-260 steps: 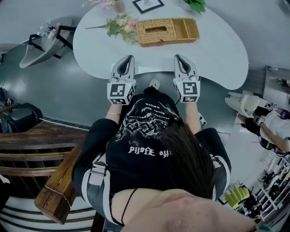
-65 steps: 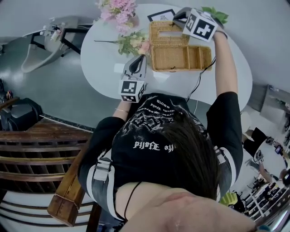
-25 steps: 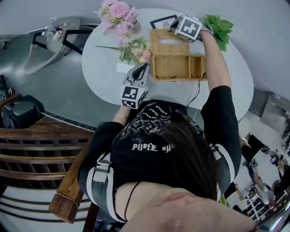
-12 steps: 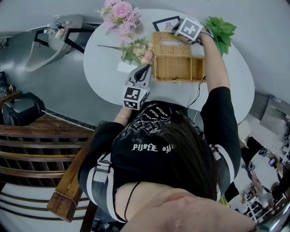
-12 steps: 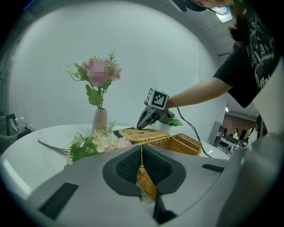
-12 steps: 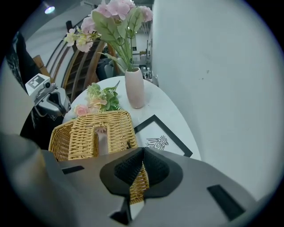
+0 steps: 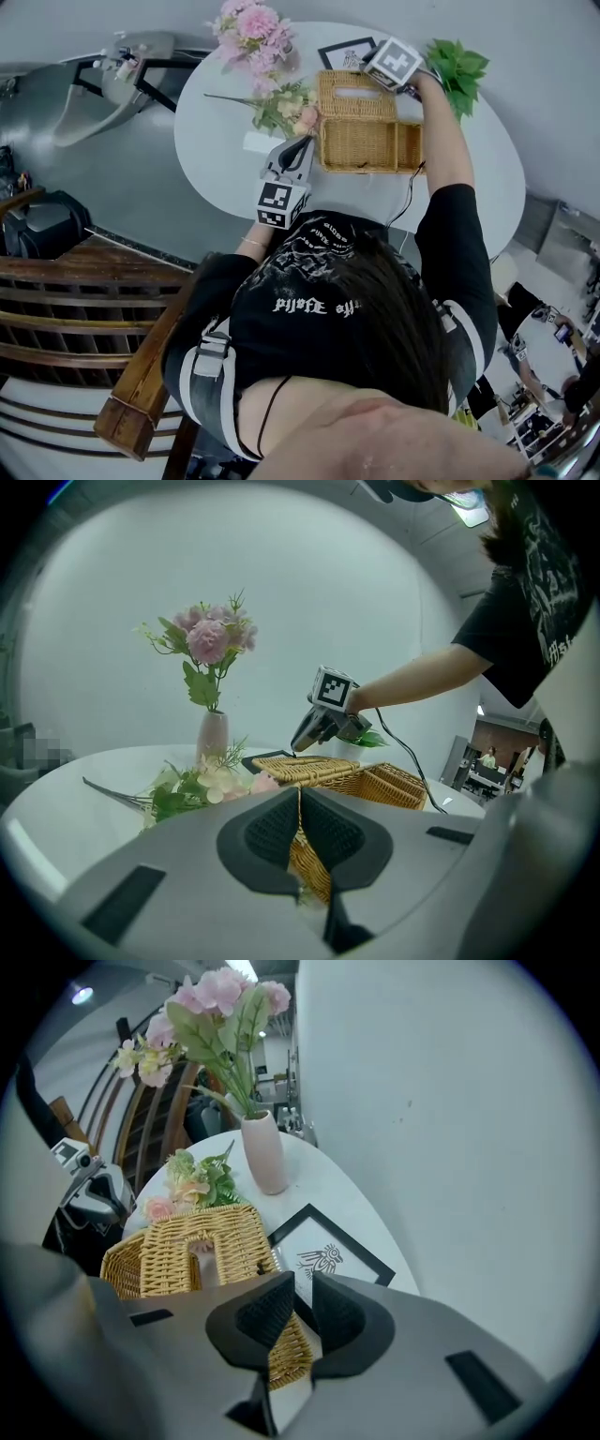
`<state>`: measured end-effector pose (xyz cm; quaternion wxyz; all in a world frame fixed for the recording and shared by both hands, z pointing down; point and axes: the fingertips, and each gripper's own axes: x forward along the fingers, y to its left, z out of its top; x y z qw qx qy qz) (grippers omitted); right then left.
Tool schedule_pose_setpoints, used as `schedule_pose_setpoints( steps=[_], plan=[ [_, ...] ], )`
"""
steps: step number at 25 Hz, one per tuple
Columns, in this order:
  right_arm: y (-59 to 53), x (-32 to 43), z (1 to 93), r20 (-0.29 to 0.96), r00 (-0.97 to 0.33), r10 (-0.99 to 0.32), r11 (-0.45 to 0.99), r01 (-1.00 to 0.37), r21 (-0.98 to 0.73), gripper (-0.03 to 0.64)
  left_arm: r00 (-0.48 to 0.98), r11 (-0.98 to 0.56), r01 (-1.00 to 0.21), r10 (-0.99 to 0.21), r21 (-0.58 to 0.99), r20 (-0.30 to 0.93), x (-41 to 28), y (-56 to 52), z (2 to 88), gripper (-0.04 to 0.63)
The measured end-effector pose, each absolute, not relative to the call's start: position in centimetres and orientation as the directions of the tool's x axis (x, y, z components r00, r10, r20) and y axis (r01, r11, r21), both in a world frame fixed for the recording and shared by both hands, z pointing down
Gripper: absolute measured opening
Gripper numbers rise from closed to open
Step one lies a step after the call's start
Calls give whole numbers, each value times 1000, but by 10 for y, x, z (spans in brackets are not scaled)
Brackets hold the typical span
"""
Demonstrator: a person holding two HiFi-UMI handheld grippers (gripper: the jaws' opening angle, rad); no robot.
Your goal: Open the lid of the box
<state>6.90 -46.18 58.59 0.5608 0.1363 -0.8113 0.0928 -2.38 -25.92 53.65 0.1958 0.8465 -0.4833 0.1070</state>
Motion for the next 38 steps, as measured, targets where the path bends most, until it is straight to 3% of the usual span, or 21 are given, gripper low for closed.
schedule_pose_setpoints(
  steps=[3, 12, 23, 38],
  plan=[
    [-467, 75, 570, 911, -381, -160, 921, -391, -2, 112, 512, -459, -859, -779, 227, 362, -23, -258, 535, 25],
    [-444, 104, 509, 790, -501, -352, 849, -527, 44, 114, 528, -480, -849, -784, 223, 325, -17, -254, 527, 25],
    [-394, 146, 461, 592, -433, -679, 644, -739, 198, 112, 516, -476, -856, -807, 201, 286, -9, -247, 503, 25],
    [-328, 133, 466, 431, -389, -814, 477, -871, 115, 109, 504, -474, -863, -821, 173, 267, -8, -247, 490, 25]
  ],
)
